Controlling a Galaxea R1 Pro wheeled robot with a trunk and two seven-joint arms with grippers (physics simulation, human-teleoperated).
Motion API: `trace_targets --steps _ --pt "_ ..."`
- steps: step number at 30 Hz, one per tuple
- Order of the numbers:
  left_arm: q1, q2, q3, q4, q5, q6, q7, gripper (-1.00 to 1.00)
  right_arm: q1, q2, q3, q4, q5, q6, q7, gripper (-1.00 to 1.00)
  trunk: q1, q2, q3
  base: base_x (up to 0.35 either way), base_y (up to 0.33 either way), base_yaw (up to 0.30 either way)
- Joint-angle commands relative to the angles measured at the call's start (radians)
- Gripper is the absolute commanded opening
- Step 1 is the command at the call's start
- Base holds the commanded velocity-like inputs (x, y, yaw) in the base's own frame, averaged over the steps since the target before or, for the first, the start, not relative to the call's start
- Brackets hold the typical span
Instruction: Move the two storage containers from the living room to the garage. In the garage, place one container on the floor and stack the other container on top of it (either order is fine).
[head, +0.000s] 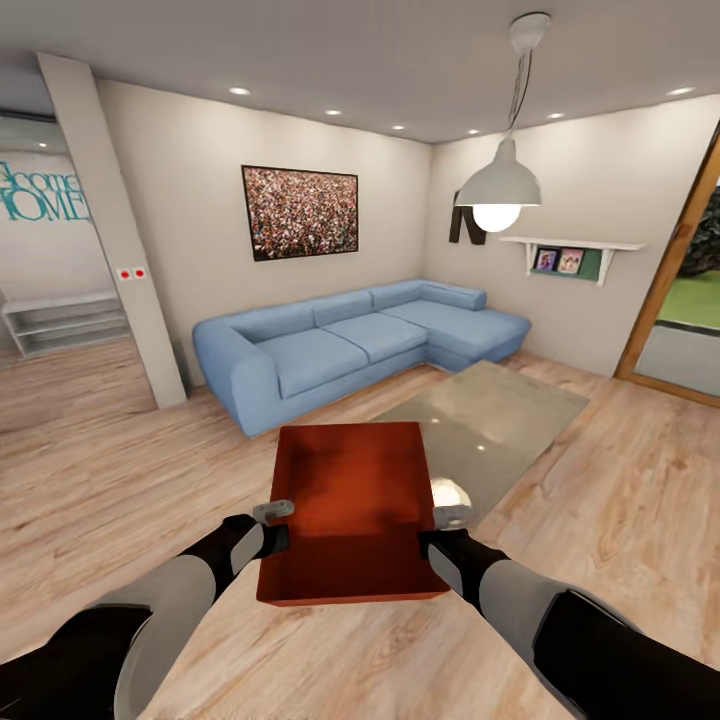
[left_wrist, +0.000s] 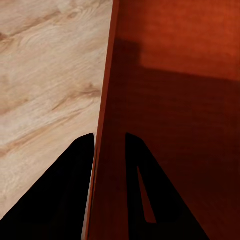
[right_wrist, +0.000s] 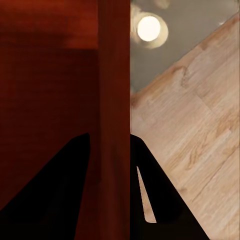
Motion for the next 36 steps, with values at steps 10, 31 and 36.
trace_targets --steps 10,31,36 --pt "-0.001 -0.001 0.029 -0.003 -0.028 0.007 0.011 -1.00 -0.001 0.006 0.022 -0.011 -0.011 0.006 -0.004 -1.00 0.001 -0.002 -0.002 0.000 0.000 0.268" --pt "-0.001 0.001 0.030 -0.003 -0.028 0.007 0.011 -1.00 -0.001 0.006 0.022 -0.011 -0.011 0.007 -0.003 -1.00 0.001 -0.002 -0.002 0.000 0.000 0.268" --pt "-0.001 0.001 0.030 -0.003 -0.028 0.007 0.011 -1.00 0.000 0.006 0.022 -0.011 -0.011 0.007 -0.003 -1.00 0.001 -0.002 -0.002 0.000 0.000 0.268"
